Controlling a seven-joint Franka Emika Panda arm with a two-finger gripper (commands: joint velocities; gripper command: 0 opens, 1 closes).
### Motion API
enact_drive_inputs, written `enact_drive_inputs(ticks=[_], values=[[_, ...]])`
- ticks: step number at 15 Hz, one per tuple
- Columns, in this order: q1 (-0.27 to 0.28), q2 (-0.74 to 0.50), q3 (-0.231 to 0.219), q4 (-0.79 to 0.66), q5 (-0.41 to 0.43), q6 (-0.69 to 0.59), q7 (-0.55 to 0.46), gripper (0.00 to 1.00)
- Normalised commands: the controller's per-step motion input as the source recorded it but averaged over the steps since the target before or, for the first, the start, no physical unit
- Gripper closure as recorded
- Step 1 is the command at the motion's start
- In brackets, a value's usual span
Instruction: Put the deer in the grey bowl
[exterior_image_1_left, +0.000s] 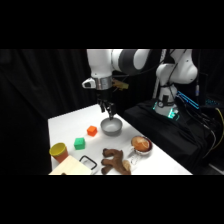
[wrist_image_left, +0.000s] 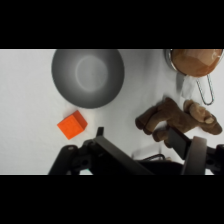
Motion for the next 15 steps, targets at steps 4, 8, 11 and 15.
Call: enact_drive_inputs(ticks=[4,8,11,15], values=[[0.001,0.02,0.024,0.02,0.030,0.03,0.06,0.00],[0.080,0.09,0.075,0.04,0.022,0.13,0.25,0.00],[0.129,0.18,0.086,0.10,0.019,0.18,0.33,0.00],[0.133,0.26,0.032,0.17,-0.057,0.22,0.41,0.00]])
